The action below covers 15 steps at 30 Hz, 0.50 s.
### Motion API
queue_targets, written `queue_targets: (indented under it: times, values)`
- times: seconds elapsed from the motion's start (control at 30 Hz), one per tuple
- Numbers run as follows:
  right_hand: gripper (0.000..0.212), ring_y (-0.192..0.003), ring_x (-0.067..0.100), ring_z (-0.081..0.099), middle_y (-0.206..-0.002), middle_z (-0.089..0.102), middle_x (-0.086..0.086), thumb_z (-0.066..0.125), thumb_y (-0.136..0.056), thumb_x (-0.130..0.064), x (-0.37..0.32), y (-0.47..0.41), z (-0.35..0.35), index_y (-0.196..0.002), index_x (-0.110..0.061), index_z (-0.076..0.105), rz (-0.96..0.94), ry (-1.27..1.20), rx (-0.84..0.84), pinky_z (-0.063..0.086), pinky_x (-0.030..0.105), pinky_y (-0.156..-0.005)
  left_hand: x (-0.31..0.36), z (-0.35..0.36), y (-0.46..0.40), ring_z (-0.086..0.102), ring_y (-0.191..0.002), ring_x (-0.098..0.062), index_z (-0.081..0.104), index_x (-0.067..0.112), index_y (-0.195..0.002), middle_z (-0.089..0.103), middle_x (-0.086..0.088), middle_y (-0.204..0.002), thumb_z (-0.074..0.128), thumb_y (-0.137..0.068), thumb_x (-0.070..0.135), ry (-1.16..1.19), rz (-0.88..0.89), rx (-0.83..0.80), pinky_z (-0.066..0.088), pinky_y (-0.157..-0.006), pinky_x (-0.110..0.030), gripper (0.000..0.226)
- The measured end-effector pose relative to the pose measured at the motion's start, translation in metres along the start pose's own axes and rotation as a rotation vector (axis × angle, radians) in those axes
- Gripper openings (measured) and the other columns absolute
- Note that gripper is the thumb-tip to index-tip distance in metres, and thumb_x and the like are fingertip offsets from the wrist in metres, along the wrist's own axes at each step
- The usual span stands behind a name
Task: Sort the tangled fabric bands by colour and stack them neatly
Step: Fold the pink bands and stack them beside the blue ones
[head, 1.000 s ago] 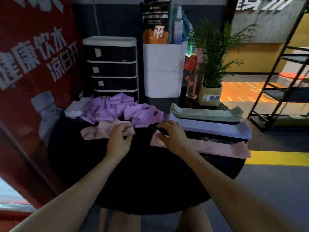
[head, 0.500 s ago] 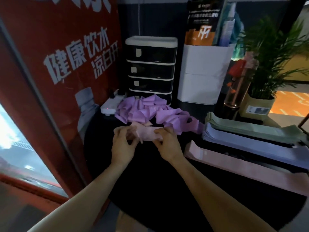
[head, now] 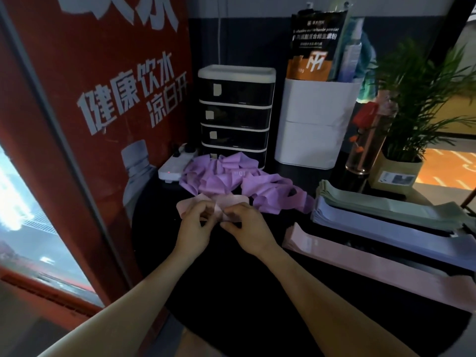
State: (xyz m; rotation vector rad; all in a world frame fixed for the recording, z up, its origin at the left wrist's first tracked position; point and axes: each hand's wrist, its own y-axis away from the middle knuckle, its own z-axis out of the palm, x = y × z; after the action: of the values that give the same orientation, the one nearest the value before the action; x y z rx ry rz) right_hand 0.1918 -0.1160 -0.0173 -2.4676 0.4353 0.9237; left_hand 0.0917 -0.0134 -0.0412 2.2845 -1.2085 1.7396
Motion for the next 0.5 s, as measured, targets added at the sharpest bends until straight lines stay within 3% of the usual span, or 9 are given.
queue_targets:
  times: [0.1, 0.2, 0.3, 0.37, 0.5]
  values:
    - [0.017, -0.096, 0.014, 0.059, -0.107, 0.064, 0.006, 0.059, -0.088, -0.01, -0.01, -0.005, -0.016, -0.102, -0.005, 0.067, -0.012, 0.005, 0.033, 0.039, 0.009, -0.075, 0.015, -0.002, -0.008, 0.062, -0.082, -0.014, 0.064, 0.006, -0.089, 0.064, -0.005, -0.089, 0.06, -0.09, 0.009, 0.077, 0.042, -0.038, 0.05, -0.078, -0.025, 0.005]
    - [0.012, -0.085, 0.013, 0.062, -0.097, 0.069, 0.005, 0.059, -0.089, -0.011, -0.02, -0.01, -0.036, -0.098, -0.007, 0.066, -0.004, -0.009, 0.091, 0.044, 0.016, -0.073, 0.037, -0.005, -0.018, 0.06, -0.081, -0.011, 0.062, 0.009, -0.092, 0.064, -0.006, -0.091, 0.058, -0.091, 0.011, 0.112, 0.065, -0.041, 0.045, -0.073, -0.012, 0.005]
    - [0.009, -0.08, 0.015, 0.061, -0.089, 0.069, 0.004, 0.059, -0.089, -0.013, -0.028, -0.018, -0.06, -0.092, -0.009, 0.066, -0.054, 0.052, 0.138, 0.047, 0.027, -0.073, 0.059, -0.01, -0.032, 0.057, -0.083, -0.009, 0.06, 0.015, -0.091, 0.06, 0.001, -0.09, 0.056, -0.092, 0.014, 0.119, 0.076, -0.034, 0.044, -0.073, -0.014, 0.004]
    - [0.008, -0.077, 0.015, 0.058, -0.086, 0.067, 0.004, 0.06, -0.089, -0.013, -0.036, -0.025, -0.08, -0.089, -0.009, 0.066, -0.113, 0.107, 0.177, 0.048, 0.032, -0.072, 0.073, -0.015, -0.041, 0.054, -0.079, 0.001, 0.059, 0.014, -0.09, 0.058, 0.006, -0.087, 0.055, -0.093, 0.014, 0.129, 0.096, -0.043, 0.041, -0.07, -0.009, 0.005]
    - [0.009, -0.075, 0.012, 0.051, -0.083, 0.061, -0.001, 0.059, -0.088, -0.011, -0.06, -0.039, -0.117, -0.088, -0.007, 0.067, -0.255, 0.203, 0.208, 0.042, 0.028, -0.069, 0.101, -0.023, -0.06, 0.051, -0.071, 0.005, 0.058, 0.014, -0.085, 0.056, 0.002, -0.083, 0.055, -0.093, 0.015, 0.129, 0.21, -0.017, 0.04, -0.065, -0.008, 0.008]
